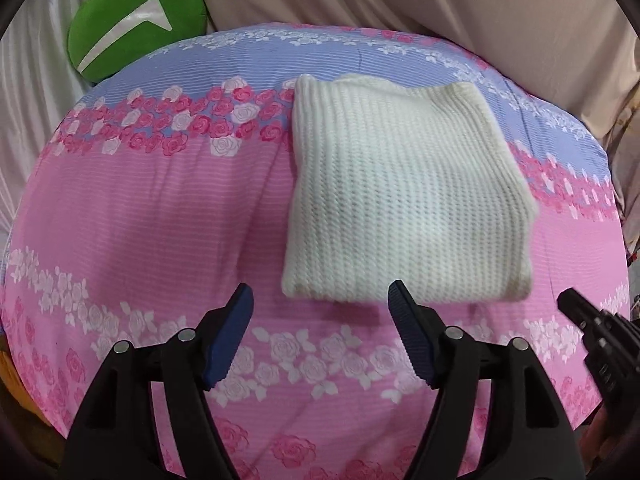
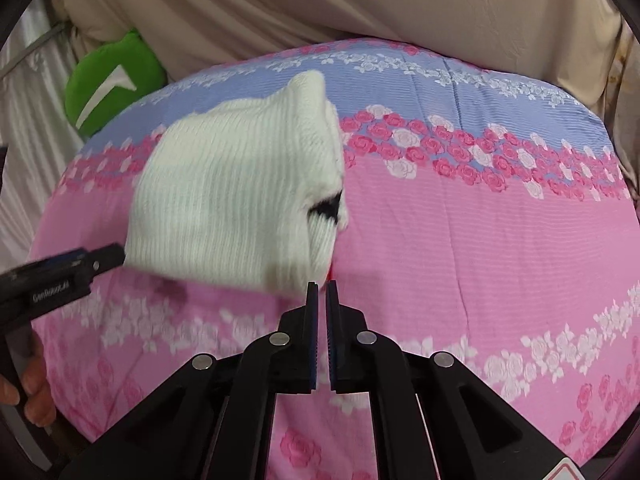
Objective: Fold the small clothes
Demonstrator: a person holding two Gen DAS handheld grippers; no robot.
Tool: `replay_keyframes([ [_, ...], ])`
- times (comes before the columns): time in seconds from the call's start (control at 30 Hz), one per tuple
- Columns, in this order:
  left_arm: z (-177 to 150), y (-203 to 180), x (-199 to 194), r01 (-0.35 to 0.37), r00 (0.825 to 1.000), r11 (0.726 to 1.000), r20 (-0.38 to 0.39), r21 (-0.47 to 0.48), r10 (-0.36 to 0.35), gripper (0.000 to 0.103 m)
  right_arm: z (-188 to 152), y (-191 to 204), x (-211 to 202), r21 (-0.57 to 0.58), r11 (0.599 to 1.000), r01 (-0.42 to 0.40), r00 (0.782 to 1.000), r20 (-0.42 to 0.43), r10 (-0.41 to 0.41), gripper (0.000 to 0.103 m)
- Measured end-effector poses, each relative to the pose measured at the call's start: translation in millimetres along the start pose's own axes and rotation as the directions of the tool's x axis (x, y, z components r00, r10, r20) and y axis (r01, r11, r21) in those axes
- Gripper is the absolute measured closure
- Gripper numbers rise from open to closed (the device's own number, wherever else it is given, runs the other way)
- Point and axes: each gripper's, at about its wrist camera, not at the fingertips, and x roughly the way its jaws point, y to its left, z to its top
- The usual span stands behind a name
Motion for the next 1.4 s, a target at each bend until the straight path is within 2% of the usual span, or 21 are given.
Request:
replay_keyframes([
  [0.07,-6.2,-7.7,-2.2,-0.015,1.000,1.000,0.011,-0.002,0.015,0.030,-8.3,3.0,0.2,0.016,1.000,0.005,1.000,-0.016,-0.004,0.094],
  [0.27,-19.9,-32.2,-2.9,-0.074,0.997,0.996,0.012,0.044,0.074,0.029,-23.2,8.3,-7.1,0.047,0.998,0.035,0.999,-0.018,-0.034,0.074],
  [0.43,-31.5,-42.3,-6.4,-0.090,0.996,0.995,0.013,0.036,0.090,0.029,-29.2,14.4,-9.1,0.043,0.999,0.026,0.999,-0.030,-0.025,0.069],
  [0.83,-36.2,-46.3,-14.1,-0.111,0.994,0.994,0.022,0.012,0.111,0.029,-25.5,31.2,-10.6,-0.014,1.000,0.013,1.000,-0.015,-0.013,0.065],
  [0.97,-35.1,-44.5,-14.1,-0.112,0.994,0.994,0.021,0.005,0.112,0.029,-25.4,36.2,-12.9,-0.028,0.999,0.016,1.000,-0.004,-0.016,0.061],
  [1.4,-34.0,-44.4,-10.5,-0.117,0.993,0.993,0.019,0.010,0.117,0.029,-25.4,39.1,-12.1,-0.034,0.999,0.034,0.999,0.004,-0.034,0.060],
])
